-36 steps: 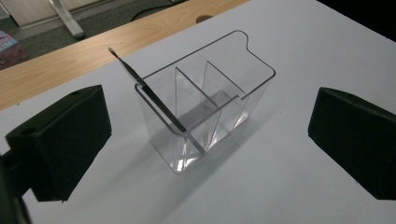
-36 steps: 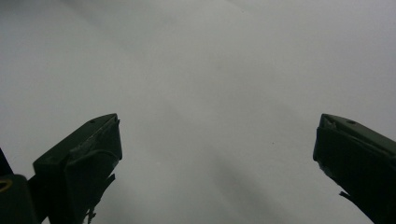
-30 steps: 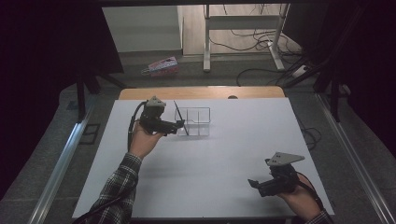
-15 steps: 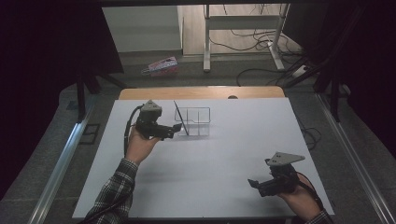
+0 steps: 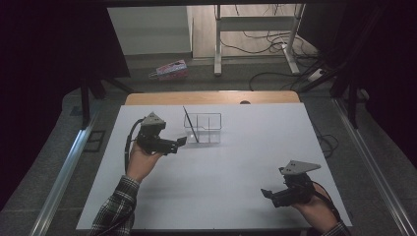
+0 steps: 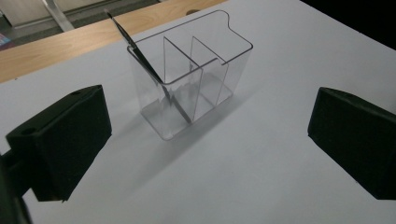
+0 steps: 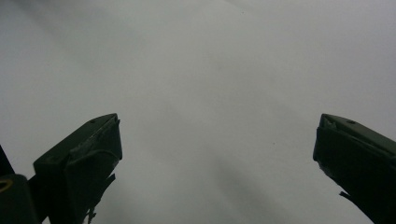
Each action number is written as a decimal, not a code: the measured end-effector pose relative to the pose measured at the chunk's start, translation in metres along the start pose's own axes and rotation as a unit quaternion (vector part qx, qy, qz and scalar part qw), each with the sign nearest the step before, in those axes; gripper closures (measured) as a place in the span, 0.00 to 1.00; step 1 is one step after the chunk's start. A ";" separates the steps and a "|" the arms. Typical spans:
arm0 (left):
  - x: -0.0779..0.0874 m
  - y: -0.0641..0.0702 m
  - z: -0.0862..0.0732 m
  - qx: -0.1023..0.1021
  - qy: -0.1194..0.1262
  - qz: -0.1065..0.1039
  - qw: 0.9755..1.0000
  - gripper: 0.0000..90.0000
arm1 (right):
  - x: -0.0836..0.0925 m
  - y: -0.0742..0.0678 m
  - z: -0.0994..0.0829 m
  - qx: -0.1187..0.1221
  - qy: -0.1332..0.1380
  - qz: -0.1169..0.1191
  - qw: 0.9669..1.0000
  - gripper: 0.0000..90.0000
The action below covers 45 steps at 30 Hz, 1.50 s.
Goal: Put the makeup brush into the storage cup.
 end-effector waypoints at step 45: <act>0.040 0.011 -0.052 -0.003 -0.006 0.022 1.000 0.00 | 0.000 -0.001 0.001 -0.008 0.006 0.003 1.000 0.01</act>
Point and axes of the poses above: each handheld gripper's, and its own axes: x roughly backward along the jaws, z roughly out of its top, y roughly to its right, the point moved 3 cm from there along -x, roughly forward along the jaws, and after that the axes turned 7 degrees about -z, right-handed, at the moved point
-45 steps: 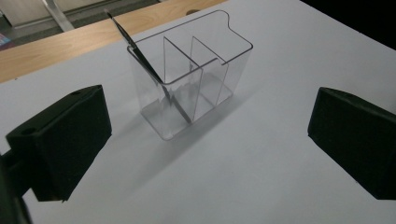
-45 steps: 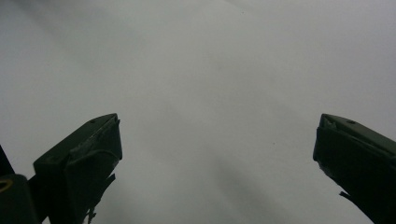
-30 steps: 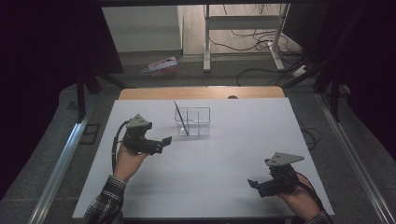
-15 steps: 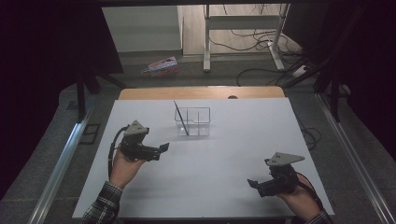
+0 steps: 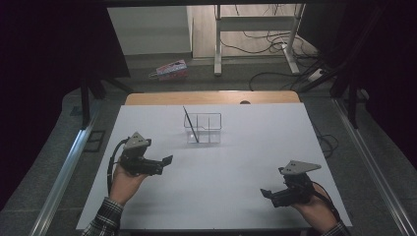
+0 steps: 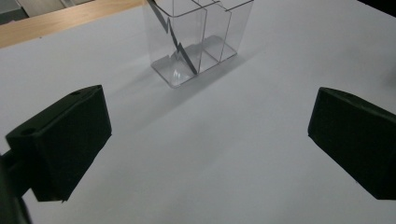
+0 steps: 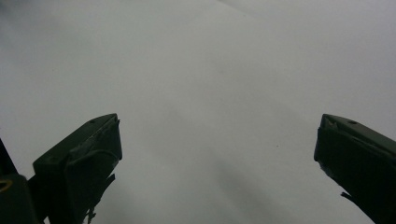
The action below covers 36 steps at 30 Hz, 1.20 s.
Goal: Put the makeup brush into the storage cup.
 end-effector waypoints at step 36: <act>0.042 0.007 -0.045 0.017 -0.008 0.036 0.999 0.00 | 0.001 0.000 0.000 0.000 0.000 0.000 1.000 0.01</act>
Point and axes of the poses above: each handheld gripper's, and its own axes: x roughly backward along the jaws, z roughly out of its top, y roughly to its right, the point moved 3 cm from there along -x, roughly forward along the jaws, and after that the axes turned 7 degrees about -z, right-handed, at the moved point
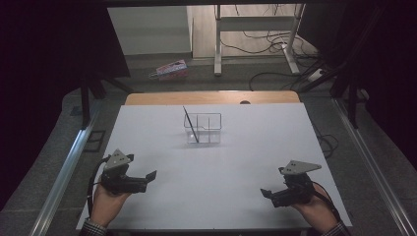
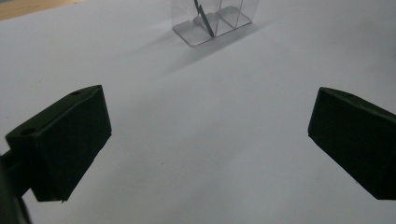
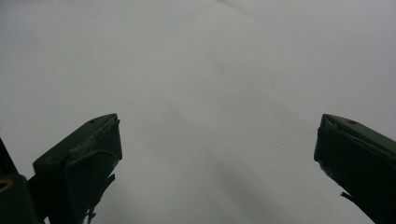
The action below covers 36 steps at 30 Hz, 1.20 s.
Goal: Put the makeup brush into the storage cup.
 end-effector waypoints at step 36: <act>0.023 0.006 -0.043 -0.004 -0.039 0.042 0.998 0.00 | -0.001 -0.001 -0.001 0.001 -0.004 -0.001 1.000 0.01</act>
Point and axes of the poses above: each handheld gripper's, and its own axes: x roughly backward along the jaws, z roughly out of its top, y roughly to its right, the point moved 3 cm from there along -x, roughly forward along the jaws, and after that the axes turned 7 degrees about -z, right-handed, at the moved point
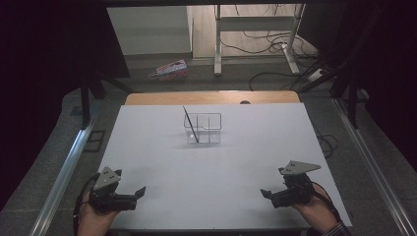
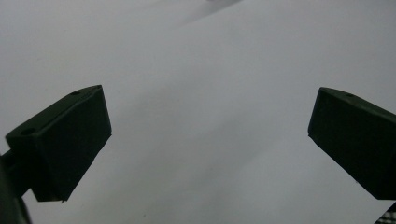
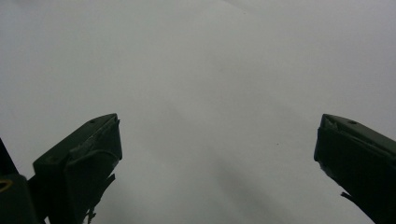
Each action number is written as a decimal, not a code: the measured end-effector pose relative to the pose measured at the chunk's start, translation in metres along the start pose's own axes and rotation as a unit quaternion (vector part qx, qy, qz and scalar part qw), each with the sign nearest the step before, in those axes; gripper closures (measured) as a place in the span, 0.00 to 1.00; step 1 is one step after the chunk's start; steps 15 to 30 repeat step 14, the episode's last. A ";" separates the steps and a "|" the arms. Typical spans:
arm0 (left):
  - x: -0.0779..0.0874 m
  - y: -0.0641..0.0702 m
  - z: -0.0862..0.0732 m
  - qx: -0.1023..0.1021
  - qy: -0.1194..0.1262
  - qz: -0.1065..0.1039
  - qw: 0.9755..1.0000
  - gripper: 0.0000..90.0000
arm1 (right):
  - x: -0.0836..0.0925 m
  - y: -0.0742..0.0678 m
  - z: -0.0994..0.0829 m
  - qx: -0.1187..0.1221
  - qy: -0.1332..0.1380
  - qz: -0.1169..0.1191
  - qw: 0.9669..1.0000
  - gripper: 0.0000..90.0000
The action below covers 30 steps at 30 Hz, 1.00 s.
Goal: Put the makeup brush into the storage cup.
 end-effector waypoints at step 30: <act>-0.008 0.000 -0.011 -0.004 -0.050 0.008 0.999 0.00 | -0.001 -0.001 0.000 0.004 -0.003 0.000 1.000 0.01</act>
Point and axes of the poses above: each handheld gripper's, and its own axes: x roughly backward along the jaws, z roughly out of its top, y roughly to its right, the point moved 3 cm from there along -x, roughly forward along the jaws, and after that the axes turned 7 degrees about -z, right-handed, at the moved point
